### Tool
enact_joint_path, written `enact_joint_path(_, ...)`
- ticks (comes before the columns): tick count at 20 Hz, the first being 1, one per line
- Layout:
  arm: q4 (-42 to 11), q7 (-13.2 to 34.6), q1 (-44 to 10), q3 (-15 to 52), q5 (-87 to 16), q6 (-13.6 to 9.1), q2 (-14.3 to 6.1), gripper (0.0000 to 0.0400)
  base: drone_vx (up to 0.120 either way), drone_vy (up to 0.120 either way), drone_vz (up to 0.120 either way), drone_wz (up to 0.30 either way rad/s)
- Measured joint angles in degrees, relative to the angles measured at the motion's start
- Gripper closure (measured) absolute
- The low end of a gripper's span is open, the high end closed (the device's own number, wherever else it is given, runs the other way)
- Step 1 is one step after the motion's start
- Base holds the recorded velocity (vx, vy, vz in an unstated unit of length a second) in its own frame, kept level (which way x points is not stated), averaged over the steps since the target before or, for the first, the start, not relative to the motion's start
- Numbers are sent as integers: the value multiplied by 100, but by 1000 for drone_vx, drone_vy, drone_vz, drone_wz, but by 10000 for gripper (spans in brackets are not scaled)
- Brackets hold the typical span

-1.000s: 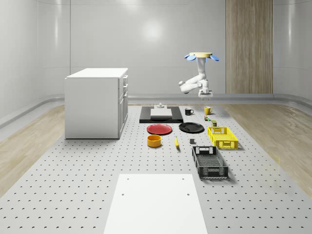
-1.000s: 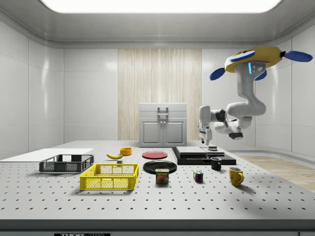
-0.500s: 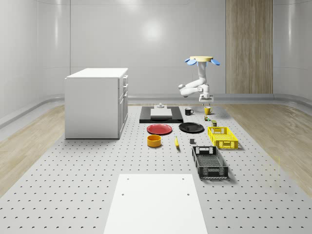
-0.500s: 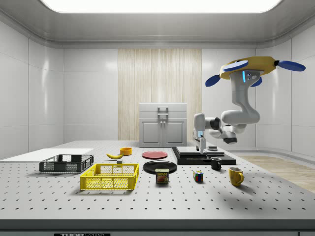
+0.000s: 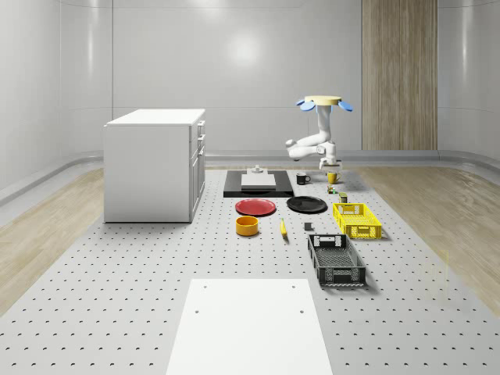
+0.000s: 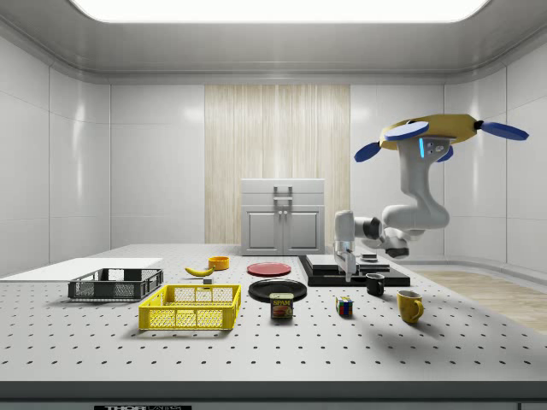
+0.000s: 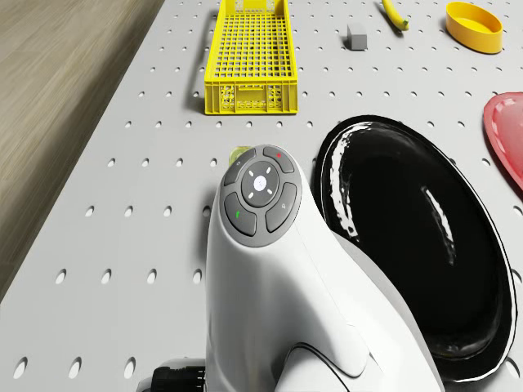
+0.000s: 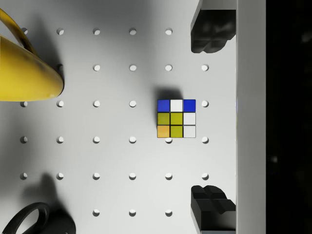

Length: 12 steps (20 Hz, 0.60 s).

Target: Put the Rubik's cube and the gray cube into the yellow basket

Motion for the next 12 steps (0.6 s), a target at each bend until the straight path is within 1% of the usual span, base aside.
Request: enact_joint_path(12, 21, 92, -98, 89, 159, 288, -313, 0, 0, 0, -120, 0)
